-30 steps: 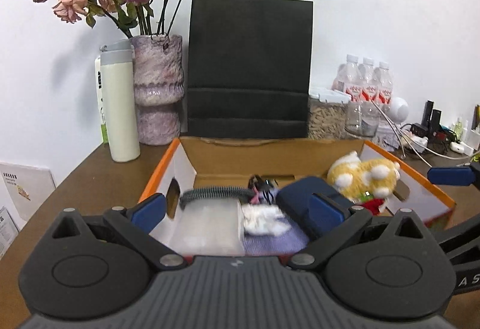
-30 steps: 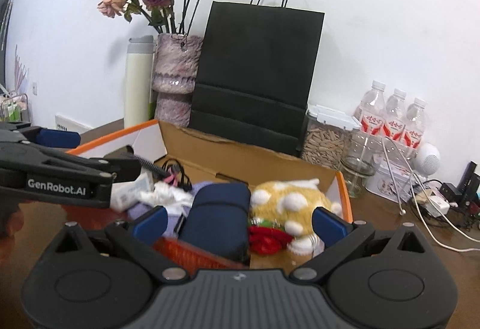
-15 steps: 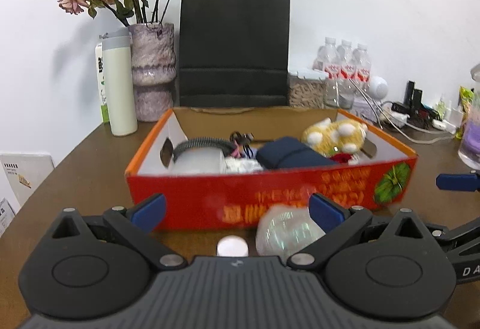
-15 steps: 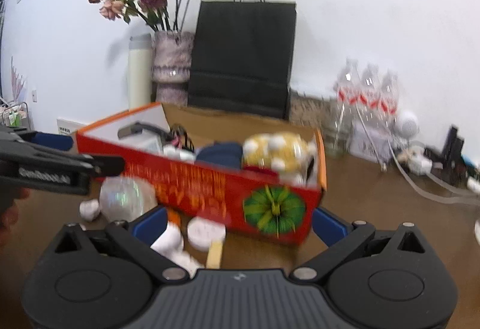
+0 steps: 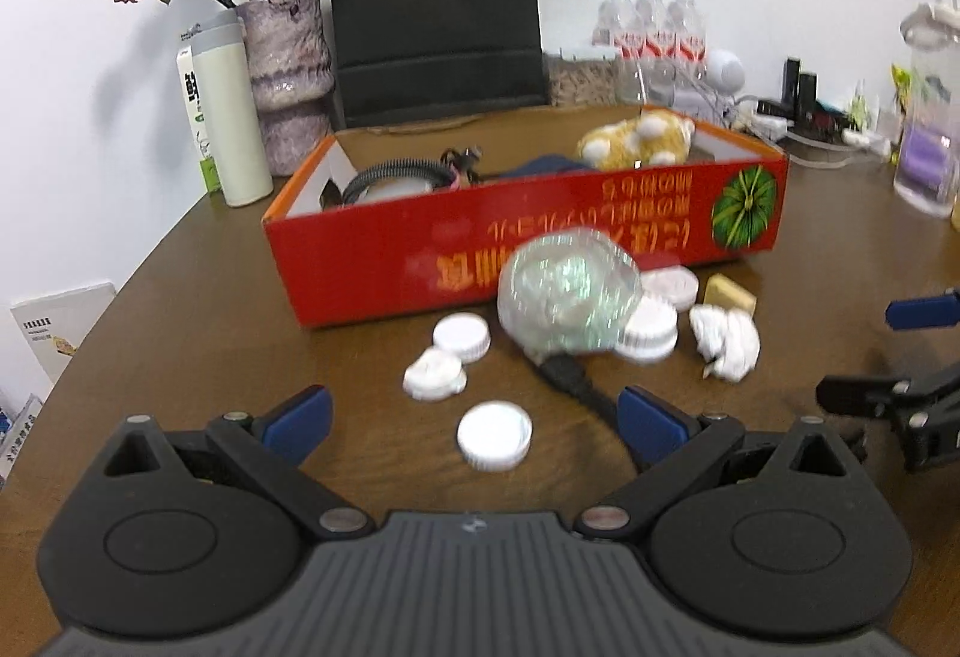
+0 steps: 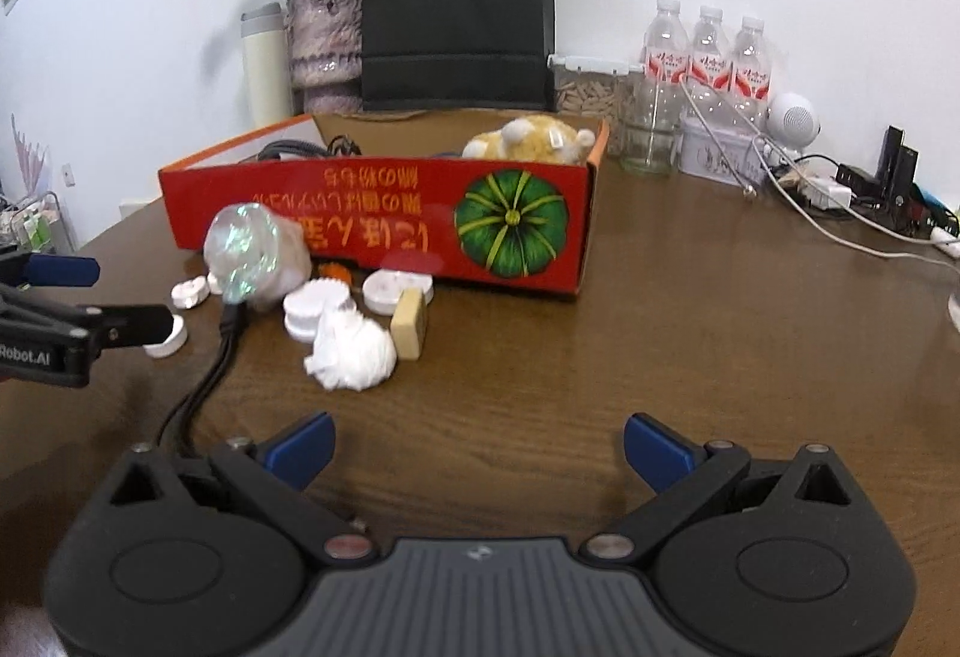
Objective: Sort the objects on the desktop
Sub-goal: 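Move both grippers back to the remaining items on the table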
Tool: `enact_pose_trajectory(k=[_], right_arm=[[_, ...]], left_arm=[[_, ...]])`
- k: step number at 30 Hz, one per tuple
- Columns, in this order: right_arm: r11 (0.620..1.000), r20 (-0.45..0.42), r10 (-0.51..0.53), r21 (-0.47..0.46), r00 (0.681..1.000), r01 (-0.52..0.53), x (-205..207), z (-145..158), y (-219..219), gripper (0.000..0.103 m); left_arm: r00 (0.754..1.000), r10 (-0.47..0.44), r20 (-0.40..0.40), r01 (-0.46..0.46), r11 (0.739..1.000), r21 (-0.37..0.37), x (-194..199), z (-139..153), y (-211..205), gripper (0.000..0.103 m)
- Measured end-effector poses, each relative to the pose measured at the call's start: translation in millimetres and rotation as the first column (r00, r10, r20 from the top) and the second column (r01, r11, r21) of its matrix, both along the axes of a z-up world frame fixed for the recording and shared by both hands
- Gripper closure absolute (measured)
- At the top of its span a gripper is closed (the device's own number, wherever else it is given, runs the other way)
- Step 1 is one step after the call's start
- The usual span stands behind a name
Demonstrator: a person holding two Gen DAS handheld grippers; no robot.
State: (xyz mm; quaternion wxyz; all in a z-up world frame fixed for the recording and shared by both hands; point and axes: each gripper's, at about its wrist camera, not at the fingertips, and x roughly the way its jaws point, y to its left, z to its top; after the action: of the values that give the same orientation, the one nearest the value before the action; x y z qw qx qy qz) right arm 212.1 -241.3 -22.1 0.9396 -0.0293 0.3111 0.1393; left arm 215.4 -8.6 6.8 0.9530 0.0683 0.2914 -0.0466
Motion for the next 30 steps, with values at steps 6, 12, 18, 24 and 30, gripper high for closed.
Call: enact_pose_trajectory(k=[6,12,18,24,30], right_arm=[[1.000,-0.009,0.019,0.007,1.000,-0.019,-1.8,0.5,6.0,0.000],[0.999,-0.021,0.034,-0.002,0.999,-0.034,1.7,0.0,15.2,0.000],[0.999,-0.036,0.036,0.010,0.999,-0.035,9.2,-1.6,22.0,0.000],[0.998,-0.035,0.054,0.017,0.998,-0.053,17.9,-1.6,30.6,0.003],[0.996,-0.042,0.084,0.013,0.996,-0.083,24.6,-2.3,40.0,0.009]], left_arm=[[0.998,0.029,-0.053,-0.029,1.000,0.005,0.2,-10.4,8.0,0.000],[0.996,0.046,-0.080,-0.047,0.999,-0.006,6.7,-14.2,12.8,0.000],[0.995,0.053,-0.089,-0.055,0.998,-0.020,11.8,-18.0,13.8,0.000],[0.995,0.061,-0.083,-0.064,0.997,-0.031,16.5,-19.3,13.8,0.000],[0.995,0.039,-0.095,-0.044,0.998,-0.051,23.0,-20.3,13.4,0.000]])
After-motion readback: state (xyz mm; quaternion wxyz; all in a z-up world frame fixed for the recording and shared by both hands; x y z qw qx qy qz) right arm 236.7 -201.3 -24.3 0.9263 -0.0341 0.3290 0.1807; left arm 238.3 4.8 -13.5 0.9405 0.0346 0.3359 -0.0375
